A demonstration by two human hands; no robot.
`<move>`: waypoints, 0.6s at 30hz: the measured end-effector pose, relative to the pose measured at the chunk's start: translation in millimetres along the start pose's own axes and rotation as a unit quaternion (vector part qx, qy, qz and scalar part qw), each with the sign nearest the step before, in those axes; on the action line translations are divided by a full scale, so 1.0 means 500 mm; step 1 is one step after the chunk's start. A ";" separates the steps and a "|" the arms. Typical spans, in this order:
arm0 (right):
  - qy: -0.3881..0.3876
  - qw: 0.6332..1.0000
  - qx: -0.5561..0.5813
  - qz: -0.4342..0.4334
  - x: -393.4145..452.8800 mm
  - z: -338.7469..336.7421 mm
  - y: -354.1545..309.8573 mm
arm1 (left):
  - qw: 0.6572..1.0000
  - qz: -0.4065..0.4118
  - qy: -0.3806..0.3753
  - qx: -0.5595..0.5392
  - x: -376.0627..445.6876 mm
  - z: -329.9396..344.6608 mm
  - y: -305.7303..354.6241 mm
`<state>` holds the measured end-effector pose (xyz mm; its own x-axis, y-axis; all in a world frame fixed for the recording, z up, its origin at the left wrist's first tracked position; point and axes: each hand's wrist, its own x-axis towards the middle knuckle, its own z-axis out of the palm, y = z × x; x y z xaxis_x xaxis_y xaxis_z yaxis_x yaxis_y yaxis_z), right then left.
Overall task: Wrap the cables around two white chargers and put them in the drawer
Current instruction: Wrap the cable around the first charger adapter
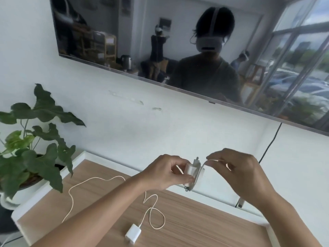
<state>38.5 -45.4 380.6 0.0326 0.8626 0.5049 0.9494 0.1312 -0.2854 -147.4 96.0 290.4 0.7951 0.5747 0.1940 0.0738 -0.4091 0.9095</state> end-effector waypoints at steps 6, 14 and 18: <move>-0.076 0.933 0.283 0.210 0.028 0.017 0.038 | 0.987 0.006 -0.109 -0.117 -0.018 -0.014 -0.001; -0.089 0.880 0.358 0.300 -0.003 0.089 0.054 | 0.948 0.018 -0.082 -0.307 -0.025 -0.021 -0.005; -0.141 0.904 0.295 0.276 -0.030 0.134 0.038 | 0.928 0.004 -0.036 -0.372 -0.012 -0.021 -0.010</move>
<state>35.1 -23.0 312.9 0.2899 0.9557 -0.0505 0.4793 -0.1906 -0.8567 -159.1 101.9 288.8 0.8344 0.5133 0.2006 -0.3457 0.2042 0.9159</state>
